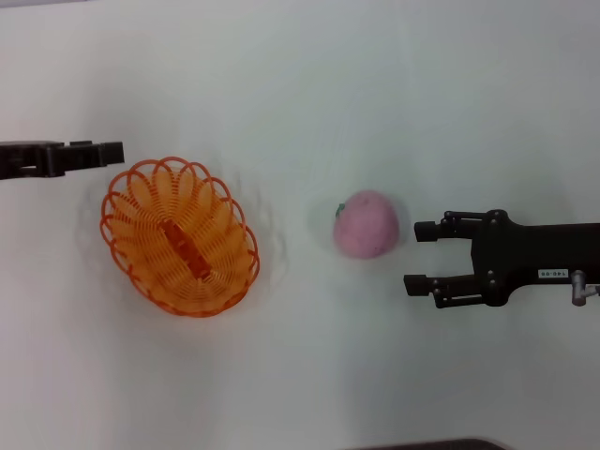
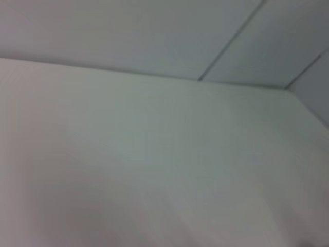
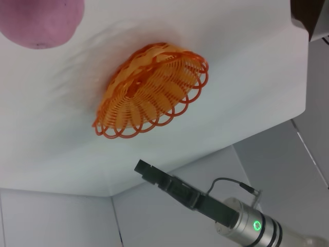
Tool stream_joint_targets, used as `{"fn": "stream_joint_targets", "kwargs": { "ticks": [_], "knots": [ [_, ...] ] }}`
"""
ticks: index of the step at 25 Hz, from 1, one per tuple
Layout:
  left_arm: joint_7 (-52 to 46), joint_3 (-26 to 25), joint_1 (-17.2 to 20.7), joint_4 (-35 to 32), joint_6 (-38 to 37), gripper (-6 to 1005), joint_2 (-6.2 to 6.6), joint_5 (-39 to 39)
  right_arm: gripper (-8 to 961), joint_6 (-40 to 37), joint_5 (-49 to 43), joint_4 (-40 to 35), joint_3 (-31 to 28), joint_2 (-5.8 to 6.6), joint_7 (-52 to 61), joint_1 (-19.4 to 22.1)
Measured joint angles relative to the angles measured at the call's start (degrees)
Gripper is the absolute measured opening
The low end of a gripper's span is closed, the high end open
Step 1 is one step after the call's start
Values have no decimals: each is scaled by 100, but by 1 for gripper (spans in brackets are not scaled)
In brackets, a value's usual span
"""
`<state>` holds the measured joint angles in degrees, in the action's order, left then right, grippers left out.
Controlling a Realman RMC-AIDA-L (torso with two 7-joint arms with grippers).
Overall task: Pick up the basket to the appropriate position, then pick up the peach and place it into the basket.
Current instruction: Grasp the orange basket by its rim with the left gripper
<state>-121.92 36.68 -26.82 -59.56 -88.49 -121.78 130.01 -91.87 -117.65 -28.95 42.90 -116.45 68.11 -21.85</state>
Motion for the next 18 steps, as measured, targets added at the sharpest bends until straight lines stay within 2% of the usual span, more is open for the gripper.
{"fn": "stream_joint_targets", "kwargs": {
  "ticks": [4, 9, 18],
  "knots": [
    [115, 317, -141, -69, 135, 593, 2, 436, 851, -21, -38, -28, -7, 1, 15, 12],
    [351, 939, -137, -182, 436, 593, -45, 688, 851, -63, -58, -94, -42, 0, 56, 36],
    [427, 1237, -239, -394, 619, 593, -76, 906, 852, -78, -195, -221, 3, -11, 259, -24]
  ]
}}
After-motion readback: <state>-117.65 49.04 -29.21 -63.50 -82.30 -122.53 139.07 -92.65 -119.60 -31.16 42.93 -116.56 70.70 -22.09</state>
